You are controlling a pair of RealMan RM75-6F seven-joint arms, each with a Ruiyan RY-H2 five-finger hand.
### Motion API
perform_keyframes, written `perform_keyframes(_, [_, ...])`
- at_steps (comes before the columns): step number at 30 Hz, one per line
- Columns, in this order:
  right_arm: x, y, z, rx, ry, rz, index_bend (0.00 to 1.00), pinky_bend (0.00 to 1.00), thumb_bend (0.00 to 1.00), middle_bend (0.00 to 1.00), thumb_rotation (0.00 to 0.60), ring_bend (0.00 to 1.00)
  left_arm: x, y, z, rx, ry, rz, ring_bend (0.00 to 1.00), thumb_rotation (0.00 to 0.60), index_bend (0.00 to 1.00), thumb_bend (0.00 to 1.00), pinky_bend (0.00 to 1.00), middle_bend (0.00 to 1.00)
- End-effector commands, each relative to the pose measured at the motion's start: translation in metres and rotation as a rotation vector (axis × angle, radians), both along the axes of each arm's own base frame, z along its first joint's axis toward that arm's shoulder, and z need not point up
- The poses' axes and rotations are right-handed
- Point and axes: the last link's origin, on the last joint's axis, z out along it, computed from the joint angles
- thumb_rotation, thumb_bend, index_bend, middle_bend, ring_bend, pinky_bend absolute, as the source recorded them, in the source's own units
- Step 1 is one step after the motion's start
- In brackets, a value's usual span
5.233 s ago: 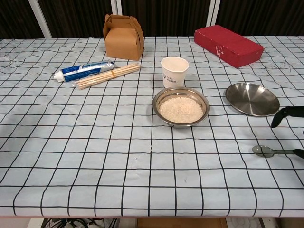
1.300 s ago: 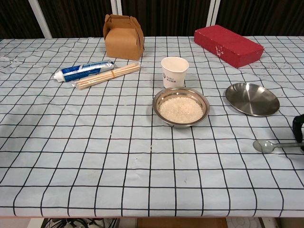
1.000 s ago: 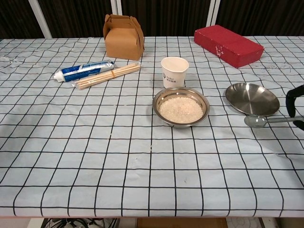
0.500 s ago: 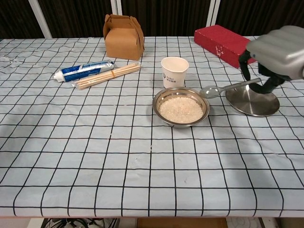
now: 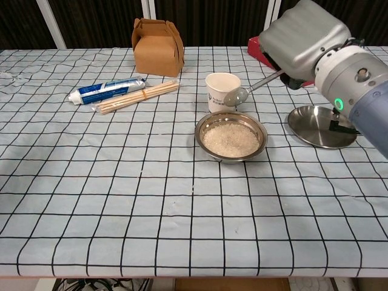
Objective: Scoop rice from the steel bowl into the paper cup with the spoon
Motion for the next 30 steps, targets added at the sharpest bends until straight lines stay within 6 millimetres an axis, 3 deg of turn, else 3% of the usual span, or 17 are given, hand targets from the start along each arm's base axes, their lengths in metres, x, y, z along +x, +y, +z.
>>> perform_keyframes(1, [-0.01, 0.003, -0.009, -0.002, 0.098, 0.047, 0.64, 1.0, 0.42, 1.0, 0.6, 1.0, 0.0, 0.0, 0.0, -0.001, -0.001, -0.001, 0.0, 0.6, 0.0, 0.02, 0.0, 0.0])
perform_keyframes(9, [-0.026, 0.009, -0.013, -0.014, 0.21, 0.161, 0.65, 1.0, 0.42, 1.0, 0.6, 1.0, 0.0, -0.001, -0.001, -0.003, -0.001, -0.002, 0.0, 0.6, 0.0, 0.02, 0.0, 0.0])
perform_keyframes(19, [-0.03, 0.015, -0.018, -0.037, 0.21, 0.27, 0.65, 1.0, 0.43, 1.0, 0.6, 1.0, 0.001, -0.001, -0.002, -0.005, -0.001, -0.002, 0.0, 0.6, 0.0, 0.02, 0.0, 0.0])
perform_keyframes(30, [-0.03, 0.006, -0.024, -0.055, 0.262, 0.305, 0.65, 1.0, 0.43, 1.0, 0.6, 1.0, 0.001, -0.001, -0.002, -0.007, -0.009, 0.002, 0.0, 0.6, 0.0, 0.02, 0.0, 0.0])
